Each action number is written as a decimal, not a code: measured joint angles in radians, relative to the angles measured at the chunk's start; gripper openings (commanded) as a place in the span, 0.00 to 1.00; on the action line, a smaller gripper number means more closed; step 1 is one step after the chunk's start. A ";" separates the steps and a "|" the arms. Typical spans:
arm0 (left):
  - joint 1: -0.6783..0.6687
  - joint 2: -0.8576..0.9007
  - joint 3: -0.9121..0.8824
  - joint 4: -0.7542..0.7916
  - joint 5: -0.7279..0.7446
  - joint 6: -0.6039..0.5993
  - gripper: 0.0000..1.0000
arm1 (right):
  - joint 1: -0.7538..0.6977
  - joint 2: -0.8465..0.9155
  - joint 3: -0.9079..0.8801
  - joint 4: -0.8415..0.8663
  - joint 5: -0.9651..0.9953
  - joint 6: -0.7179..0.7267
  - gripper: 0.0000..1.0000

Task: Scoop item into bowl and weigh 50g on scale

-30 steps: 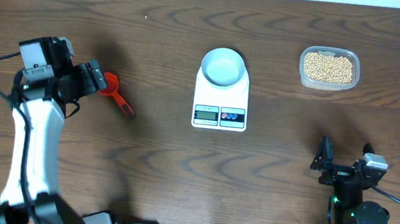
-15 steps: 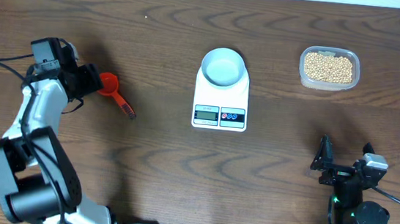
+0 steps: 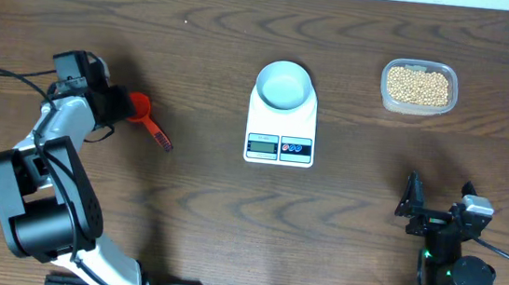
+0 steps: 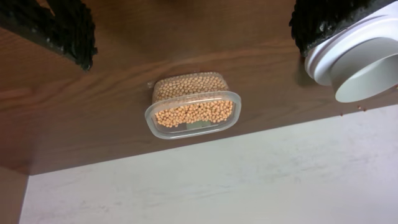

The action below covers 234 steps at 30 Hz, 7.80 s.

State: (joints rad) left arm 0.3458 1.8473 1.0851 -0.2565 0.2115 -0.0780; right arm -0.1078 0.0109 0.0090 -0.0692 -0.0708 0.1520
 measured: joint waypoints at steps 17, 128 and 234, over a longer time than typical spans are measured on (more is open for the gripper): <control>-0.013 0.055 0.000 0.021 -0.008 -0.003 0.09 | 0.000 0.000 0.000 0.000 0.000 0.000 0.99; -0.854 -0.341 0.000 -0.152 0.069 -1.204 0.07 | 0.394 1.231 0.660 0.239 -0.737 0.542 0.27; -0.905 -0.341 0.000 -0.272 0.019 -0.437 0.56 | 0.376 0.958 1.090 -0.727 -0.053 0.197 0.01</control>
State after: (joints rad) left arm -0.5591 1.5063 1.0855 -0.5289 0.2302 -0.5148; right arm 0.2684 0.9688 1.0988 -0.7959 -0.1242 0.3492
